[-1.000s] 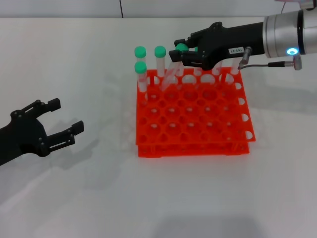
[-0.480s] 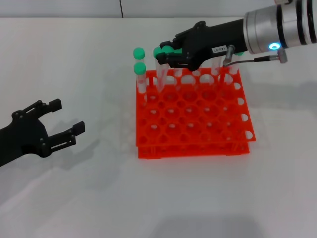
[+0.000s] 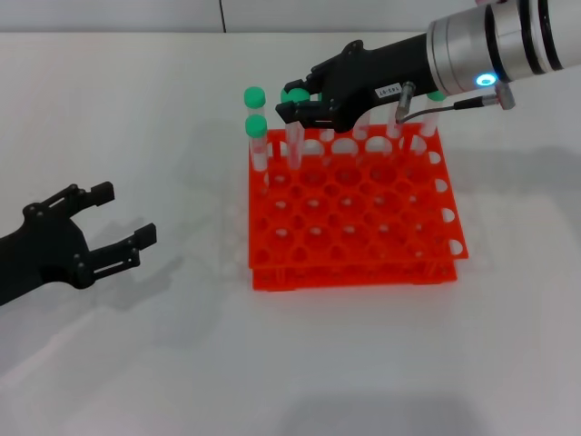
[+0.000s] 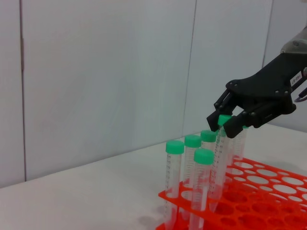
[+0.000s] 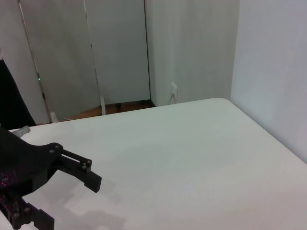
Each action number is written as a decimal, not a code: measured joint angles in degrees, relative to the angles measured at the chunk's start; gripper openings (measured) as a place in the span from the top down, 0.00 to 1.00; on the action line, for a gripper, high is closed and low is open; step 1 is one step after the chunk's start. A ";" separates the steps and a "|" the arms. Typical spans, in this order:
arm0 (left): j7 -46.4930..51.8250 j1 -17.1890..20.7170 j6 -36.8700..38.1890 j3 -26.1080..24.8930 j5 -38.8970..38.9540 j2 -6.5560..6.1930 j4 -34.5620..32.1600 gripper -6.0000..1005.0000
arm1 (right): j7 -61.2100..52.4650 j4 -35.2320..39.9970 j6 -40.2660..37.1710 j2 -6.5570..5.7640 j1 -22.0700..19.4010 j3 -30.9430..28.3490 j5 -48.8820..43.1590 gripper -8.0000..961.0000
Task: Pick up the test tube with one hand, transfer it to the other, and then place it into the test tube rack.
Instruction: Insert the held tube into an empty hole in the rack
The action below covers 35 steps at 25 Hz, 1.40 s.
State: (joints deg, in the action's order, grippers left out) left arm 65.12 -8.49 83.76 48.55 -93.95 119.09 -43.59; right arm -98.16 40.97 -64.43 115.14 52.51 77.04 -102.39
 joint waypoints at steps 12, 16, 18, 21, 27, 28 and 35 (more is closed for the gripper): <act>0.12 -0.44 -0.11 -0.04 -0.09 0.00 0.00 0.14 | -0.02 -0.83 1.39 0.22 0.38 1.59 -0.09 0.63; 0.09 -0.47 -0.37 -0.01 -0.10 0.00 0.01 0.14 | -0.02 -0.92 1.51 0.25 0.49 1.80 -0.09 0.62; 0.07 -0.48 -0.69 0.03 -0.10 0.00 0.07 0.14 | -0.02 -0.95 1.51 0.31 0.49 1.80 -0.09 0.62; 0.01 -0.62 -0.84 0.05 -0.14 0.00 0.54 0.14 | -0.02 -1.09 1.56 0.34 0.49 1.83 -0.09 0.62; -0.06 -1.03 -0.94 -0.01 -0.68 0.00 0.96 0.14 | -0.02 -1.49 1.60 0.35 0.56 2.24 -0.09 0.61; -0.07 -1.08 -0.95 -0.06 -0.87 0.00 0.96 0.14 | -0.02 -1.50 1.60 0.35 0.56 2.31 -0.09 0.61; -0.06 -1.20 -0.97 -0.21 -1.01 0.00 0.97 0.14 | 0.00 -1.50 2.76 0.44 0.58 2.33 -0.03 0.60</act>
State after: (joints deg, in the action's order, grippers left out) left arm 65.07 -9.69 82.79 48.34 -94.96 119.09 -42.62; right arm -98.16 39.47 -61.67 115.57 53.09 79.37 -102.42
